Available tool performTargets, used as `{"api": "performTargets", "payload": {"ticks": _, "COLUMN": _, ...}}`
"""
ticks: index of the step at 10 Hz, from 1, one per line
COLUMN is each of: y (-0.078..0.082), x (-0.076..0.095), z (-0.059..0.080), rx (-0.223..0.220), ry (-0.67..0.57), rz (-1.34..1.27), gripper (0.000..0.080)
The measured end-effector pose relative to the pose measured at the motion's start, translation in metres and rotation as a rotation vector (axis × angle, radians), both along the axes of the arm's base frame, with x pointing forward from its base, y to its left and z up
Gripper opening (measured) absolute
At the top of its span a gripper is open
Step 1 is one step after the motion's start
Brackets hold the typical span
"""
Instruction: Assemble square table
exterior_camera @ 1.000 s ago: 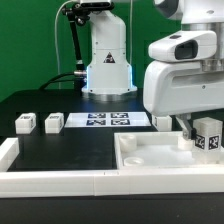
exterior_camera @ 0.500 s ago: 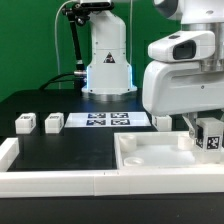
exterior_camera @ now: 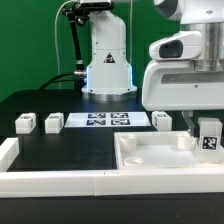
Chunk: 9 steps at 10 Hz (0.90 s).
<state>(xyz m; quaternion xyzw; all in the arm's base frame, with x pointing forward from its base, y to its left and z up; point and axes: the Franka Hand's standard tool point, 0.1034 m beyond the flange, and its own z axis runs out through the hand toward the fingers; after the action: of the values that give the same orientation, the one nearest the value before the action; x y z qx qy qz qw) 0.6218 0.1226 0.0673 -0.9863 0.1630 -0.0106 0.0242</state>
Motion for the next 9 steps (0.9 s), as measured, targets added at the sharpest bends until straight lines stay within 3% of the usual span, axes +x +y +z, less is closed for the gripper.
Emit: {"api": "performTargets", "payload": {"ticks": 9, "y": -0.0005, "x": 0.0001, "z": -0.0003, "rx": 0.033, "ry": 0.010, "rz": -0.613, "gripper": 0.0291}}
